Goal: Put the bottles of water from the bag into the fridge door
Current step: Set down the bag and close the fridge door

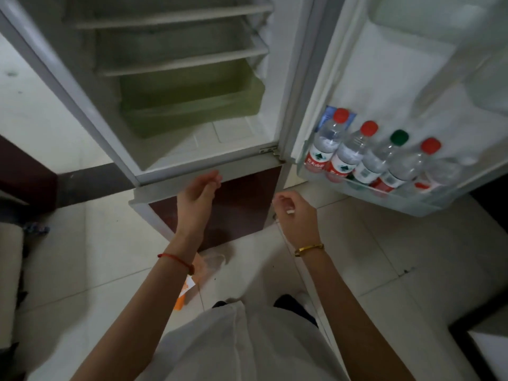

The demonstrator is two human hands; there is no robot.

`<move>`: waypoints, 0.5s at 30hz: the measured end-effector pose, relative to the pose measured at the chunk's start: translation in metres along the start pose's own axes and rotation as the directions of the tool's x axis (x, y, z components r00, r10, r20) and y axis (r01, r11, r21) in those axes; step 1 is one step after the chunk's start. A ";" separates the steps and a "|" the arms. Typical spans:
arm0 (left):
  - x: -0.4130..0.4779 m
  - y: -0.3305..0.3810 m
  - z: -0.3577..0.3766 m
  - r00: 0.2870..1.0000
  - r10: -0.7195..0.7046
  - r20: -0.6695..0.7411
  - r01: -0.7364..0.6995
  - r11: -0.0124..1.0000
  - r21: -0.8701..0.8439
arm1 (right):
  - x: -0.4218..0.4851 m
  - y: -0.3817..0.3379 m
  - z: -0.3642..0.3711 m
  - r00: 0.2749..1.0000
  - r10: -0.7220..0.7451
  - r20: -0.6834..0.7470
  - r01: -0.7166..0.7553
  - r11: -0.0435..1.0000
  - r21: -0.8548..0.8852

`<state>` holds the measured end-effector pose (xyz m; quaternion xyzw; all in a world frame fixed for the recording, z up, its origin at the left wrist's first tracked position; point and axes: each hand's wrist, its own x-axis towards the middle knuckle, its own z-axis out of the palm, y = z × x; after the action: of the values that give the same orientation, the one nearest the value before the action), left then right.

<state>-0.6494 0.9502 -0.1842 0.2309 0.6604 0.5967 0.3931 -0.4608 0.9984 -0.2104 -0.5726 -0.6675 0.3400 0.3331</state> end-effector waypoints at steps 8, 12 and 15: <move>-0.032 0.042 0.051 0.932 0.252 0.259 -0.264 0.964 0.013 | -0.008 -0.011 -0.064 0.983 0.026 -0.183 -0.011 0.997 0.083; -0.049 0.057 0.084 0.894 0.284 0.346 -0.299 0.954 -0.010 | -0.014 -0.010 -0.102 0.966 0.030 -0.255 0.005 0.991 0.137; -0.060 0.062 0.110 0.859 0.325 0.394 -0.343 0.939 -0.026 | -0.016 -0.004 -0.132 0.955 0.026 -0.296 0.022 0.987 0.158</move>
<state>-0.5372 0.9820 -0.1068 0.4656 0.5311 0.5823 0.4026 -0.3512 0.9919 -0.1356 -0.5891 -0.5800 0.3029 0.4741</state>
